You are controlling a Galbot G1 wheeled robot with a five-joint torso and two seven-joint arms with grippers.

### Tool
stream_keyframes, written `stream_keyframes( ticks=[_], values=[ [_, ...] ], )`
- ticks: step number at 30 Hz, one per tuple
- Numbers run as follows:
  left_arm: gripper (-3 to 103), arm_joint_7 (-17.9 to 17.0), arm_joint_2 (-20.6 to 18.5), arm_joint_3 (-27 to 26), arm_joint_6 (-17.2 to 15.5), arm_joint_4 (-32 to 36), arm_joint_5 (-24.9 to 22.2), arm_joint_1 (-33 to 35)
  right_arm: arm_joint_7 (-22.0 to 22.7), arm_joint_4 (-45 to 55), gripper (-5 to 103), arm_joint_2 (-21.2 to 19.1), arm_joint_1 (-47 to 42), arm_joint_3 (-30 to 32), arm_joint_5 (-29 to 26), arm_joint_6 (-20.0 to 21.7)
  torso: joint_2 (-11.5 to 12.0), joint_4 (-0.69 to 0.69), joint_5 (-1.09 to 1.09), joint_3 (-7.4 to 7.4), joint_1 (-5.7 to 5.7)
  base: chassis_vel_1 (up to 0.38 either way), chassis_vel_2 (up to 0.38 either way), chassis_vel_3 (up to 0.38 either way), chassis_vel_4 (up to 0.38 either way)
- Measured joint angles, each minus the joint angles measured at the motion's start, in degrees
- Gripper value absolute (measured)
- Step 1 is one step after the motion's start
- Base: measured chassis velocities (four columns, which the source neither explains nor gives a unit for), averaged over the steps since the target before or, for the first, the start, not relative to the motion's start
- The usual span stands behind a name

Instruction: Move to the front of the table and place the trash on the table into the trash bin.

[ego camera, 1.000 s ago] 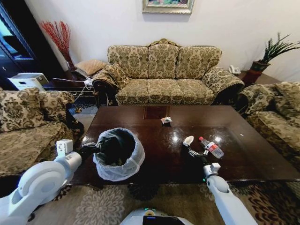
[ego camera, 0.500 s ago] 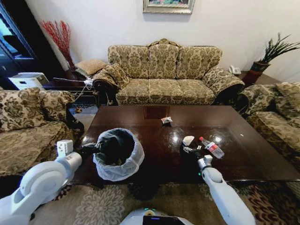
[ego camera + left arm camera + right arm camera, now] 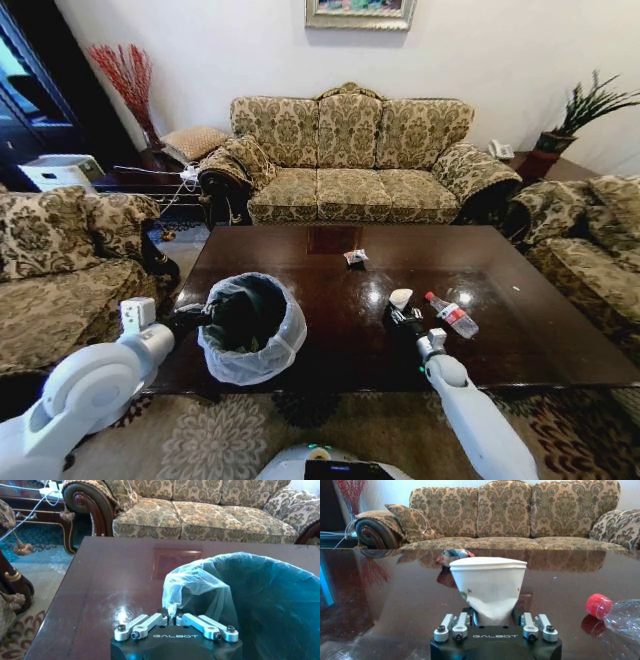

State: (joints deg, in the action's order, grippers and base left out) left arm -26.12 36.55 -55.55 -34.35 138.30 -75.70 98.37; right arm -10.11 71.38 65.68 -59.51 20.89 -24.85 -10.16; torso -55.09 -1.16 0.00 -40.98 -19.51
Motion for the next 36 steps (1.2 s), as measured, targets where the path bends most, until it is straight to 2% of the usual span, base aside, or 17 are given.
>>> stream_keyframes(
  ticks=[3, 5, 8, 9, 12, 13, 16, 17, 19, 20, 23, 24, 27, 29, 30, 33, 36],
  values=[
    [3, 0.0, -0.1, -0.2, 0.0, 0.1, 0.0, 0.1, 0.0, 0.7, 36, 0.0, -0.3, 0.2, -0.1, 0.0, 0.0, 0.00, 0.00, 0.00, 0.00, 0.000, 0.000, 0.000, 0.000],
    [3, 0.0, -0.1, -0.2, 0.0, 0.1, 0.0, 0.1, 0.1, 0.8, 36, 0.0, -0.4, 0.2, -0.1, -0.1, 0.0, 0.00, 0.00, 0.00, 0.00, 0.000, 0.000, 0.000, 0.000],
    [3, 0.0, -0.1, -0.4, 0.0, 0.2, 0.0, 0.3, 0.6, 4.5, 26, -0.2, -2.0, 1.1, -1.2, -0.2, 0.0, 0.00, 0.00, 0.00, 0.00, 0.000, 0.000, 0.000, 0.000],
    [3, 0.0, -0.1, -0.4, 0.0, 0.2, 0.0, 0.3, 0.6, 4.5, 26, -0.2, -2.0, 1.1, -1.2, -0.2, 0.0, 0.00, 0.00, 0.00, 0.00, 0.000, 0.000, 0.000, 0.000],
    [3, 0.0, -0.5, -0.6, 0.0, 0.2, -0.1, 0.3, 0.8, 11.2, 17, -0.7, -4.2, 2.2, -2.3, -0.6, 0.0, 0.00, 0.00, 0.00, 0.00, 0.000, 0.000, 0.000, 0.000],
    [3, 0.0, -0.5, -0.6, 0.0, 0.2, -0.1, 0.3, 0.8, 11.2, 17, -0.7, -4.2, 2.2, -2.3, -0.6, 0.0, 0.00, 0.00, 0.00, 0.00, 0.000, 0.000, 0.000, 0.000],
    [3, -0.2, -2.1, -1.0, 0.0, -0.4, -0.8, 0.4, 0.0, 24.9, 16, -1.7, -6.5, 2.3, -4.1, -0.7, 0.0, 0.01, -0.01, 0.00, 0.00, 0.000, 0.000, 0.000, 0.000],
    [3, -0.2, -2.1, -1.0, 0.0, -0.4, -0.8, 0.4, 0.0, 24.9, 16, -1.7, -6.5, 2.3, -4.1, -0.7, 0.0, 0.01, -0.01, 0.00, 0.00, 0.000, 0.000, 0.000, 0.000],
    [3, -0.8, -3.8, -1.2, 0.0, -0.9, -2.5, 0.3, -0.3, 36.8, 16, -2.4, -6.5, -1.1, -5.7, 0.6, 0.0, 0.00, -0.02, 0.00, 0.00, 0.000, 0.000, 0.000, 0.000],
    [3, -0.8, -3.8, -1.2, 0.0, -0.9, -2.5, 0.3, -0.3, 36.8, 16, -2.4, -6.5, -1.1, -5.7, 0.6, 0.0, 0.00, -0.02, 0.00, 0.00, 0.000, 0.000, 0.000, 0.000],
    [3, -1.4, -5.0, -1.7, 0.0, -1.3, -3.5, 0.2, -0.8, 47.9, 16, -3.0, -4.5, -7.9, -7.3, 3.7, 0.0, 0.00, -0.02, 0.00, 0.00, 0.000, 0.000, 0.000, 0.000],
    [3, -1.4, -5.0, -1.7, 0.0, -1.3, -3.5, 0.2, -0.8, 47.9, 16, -3.0, -4.5, -7.9, -7.3, 3.7, 0.0, 0.00, -0.02, 0.00, 0.00, 0.000, 0.000, 0.000, 0.000],
    [3, -1.6, -5.1, -1.9, 0.0, -0.7, -4.0, 0.4, -0.7, 55.8, 16, -3.2, -2.4, -16.7, -8.0, 7.4, 0.0, -0.01, -0.02, 0.00, 0.00, 0.000, 0.000, 0.000, 0.000],
    [3, -1.6, -4.9, -1.9, 0.0, -0.2, -4.0, 0.6, -0.5, 57.8, 16, -3.3, -2.1, -21.0, -7.9, 9.0, 0.0, -0.01, -0.02, 0.00, 0.00, 0.000, 0.000, 0.000, 0.000],
    [3, -1.6, -4.9, -1.9, 0.0, -0.2, -4.0, 0.6, -0.5, 57.8, 16, -3.3, -2.1, -21.0, -7.9, 9.0, 0.0, -0.01, -0.02, 0.00, 0.00, 0.000, 0.000, 0.000, 0.000],
    [3, -1.6, -4.1, -2.0, -0.2, 0.9, -4.0, 0.8, -0.6, 57.1, 16, -3.7, -2.4, -26.9, -5.2, 9.6, 0.0, 0.00, -0.01, 0.00, 0.00, 0.000, 0.000, 0.000, 0.000],
    [3, -1.6, -3.7, -2.0, -0.4, 1.4, -3.9, 0.9, -0.7, 55.6, 16, -3.4, -2.6, -28.7, -3.6, 9.7, 0.0, 0.00, 0.00, 0.00, 0.00, 0.000, 0.000, 0.000, 0.000]
  ],
)
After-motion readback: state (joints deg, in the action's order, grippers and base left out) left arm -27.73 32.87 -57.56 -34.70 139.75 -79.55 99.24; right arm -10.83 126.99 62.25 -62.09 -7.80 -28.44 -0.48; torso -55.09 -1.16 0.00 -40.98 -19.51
